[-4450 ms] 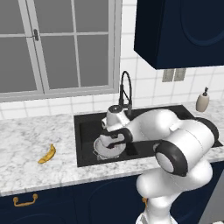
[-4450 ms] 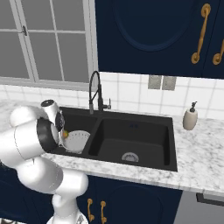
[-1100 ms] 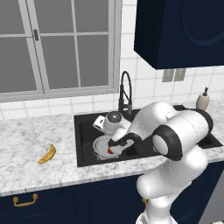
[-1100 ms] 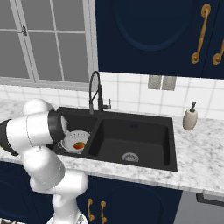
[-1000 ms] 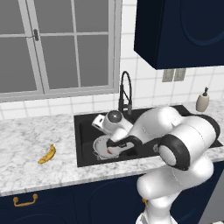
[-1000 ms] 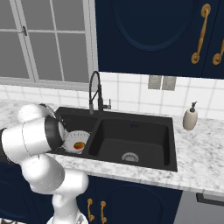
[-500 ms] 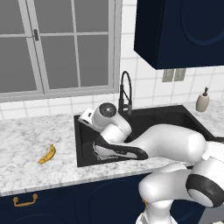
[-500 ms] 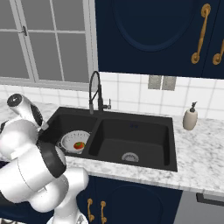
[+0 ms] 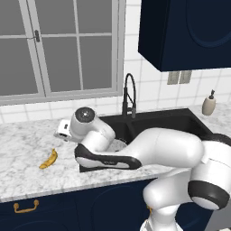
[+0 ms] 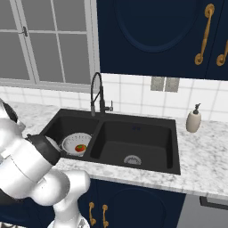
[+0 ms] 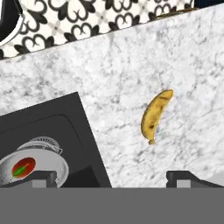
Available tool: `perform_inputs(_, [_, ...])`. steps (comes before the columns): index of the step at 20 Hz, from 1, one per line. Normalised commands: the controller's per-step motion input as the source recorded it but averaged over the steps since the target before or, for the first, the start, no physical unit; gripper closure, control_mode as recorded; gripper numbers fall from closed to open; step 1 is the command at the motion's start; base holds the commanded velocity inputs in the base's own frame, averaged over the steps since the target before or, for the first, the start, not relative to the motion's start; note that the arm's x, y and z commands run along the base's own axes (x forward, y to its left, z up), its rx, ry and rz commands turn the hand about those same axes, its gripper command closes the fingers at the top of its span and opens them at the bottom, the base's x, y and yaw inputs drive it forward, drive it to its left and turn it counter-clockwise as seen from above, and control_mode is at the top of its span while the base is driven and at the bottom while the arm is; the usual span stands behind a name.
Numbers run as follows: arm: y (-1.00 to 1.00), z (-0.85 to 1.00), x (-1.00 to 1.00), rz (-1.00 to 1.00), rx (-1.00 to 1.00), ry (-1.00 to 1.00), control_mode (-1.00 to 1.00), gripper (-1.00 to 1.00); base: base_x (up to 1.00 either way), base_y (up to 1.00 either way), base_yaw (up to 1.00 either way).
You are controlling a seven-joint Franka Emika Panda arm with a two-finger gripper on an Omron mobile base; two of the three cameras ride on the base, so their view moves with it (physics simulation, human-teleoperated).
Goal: Put the colander in the sink, put the mango, banana in the colander, and turn on the sink faucet and pour water over the colander.
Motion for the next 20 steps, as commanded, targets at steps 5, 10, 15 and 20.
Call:
perform_inputs(5, [0.65, -0.14, -0.28, 0.15, -0.15, 0.03, -1.0, -1.0, 0.0, 0.0, 0.0])
perform_inputs(10, [0.28, -0.35, 0.05, 0.03, -0.17, 0.15, -1.0, -1.0, 0.0, 0.0, 0.0])
perform_inputs(15, [0.24, -0.47, 0.35, 0.0, -0.14, 0.13, -1.0, -1.0, 0.0, 0.0, 0.0])
perform_inputs(20, [0.21, -0.5, 0.53, 0.0, -0.08, 0.01, -1.0, -1.0, 0.0, 0.0, 0.0])
